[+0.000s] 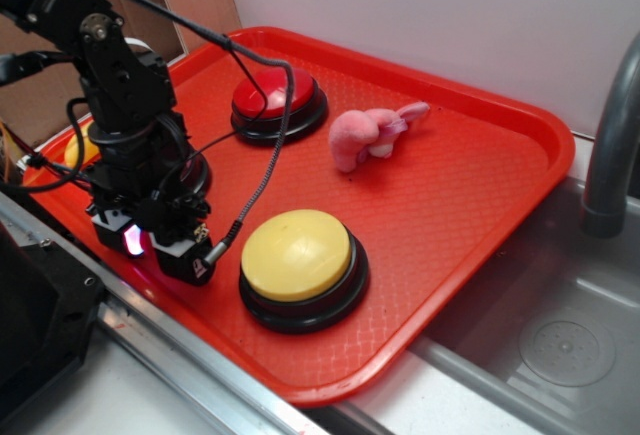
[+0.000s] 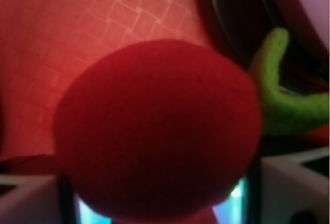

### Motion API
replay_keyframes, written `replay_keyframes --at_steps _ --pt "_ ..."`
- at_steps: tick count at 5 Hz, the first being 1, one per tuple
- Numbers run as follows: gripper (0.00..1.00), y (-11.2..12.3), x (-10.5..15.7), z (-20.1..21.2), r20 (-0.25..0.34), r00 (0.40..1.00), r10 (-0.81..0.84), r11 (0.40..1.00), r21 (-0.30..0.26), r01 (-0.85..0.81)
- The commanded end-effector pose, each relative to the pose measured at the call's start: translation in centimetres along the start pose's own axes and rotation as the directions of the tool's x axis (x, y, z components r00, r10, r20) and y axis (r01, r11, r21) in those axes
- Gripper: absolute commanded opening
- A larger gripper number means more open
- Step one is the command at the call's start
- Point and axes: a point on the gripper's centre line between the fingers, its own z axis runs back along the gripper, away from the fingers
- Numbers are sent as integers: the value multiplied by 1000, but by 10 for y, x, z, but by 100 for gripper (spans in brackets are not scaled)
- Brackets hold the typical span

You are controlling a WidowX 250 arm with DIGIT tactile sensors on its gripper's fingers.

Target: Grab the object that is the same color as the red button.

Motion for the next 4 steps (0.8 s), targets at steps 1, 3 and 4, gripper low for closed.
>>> replay_keyframes --at_steps 1,3,4 --pt "0 -7 14 9 50 998 -46 999 6 45" --pt "0 -12 20 46 53 980 -190 979 87 185" --pt "0 -17 31 87 64 964 -257 964 93 251"
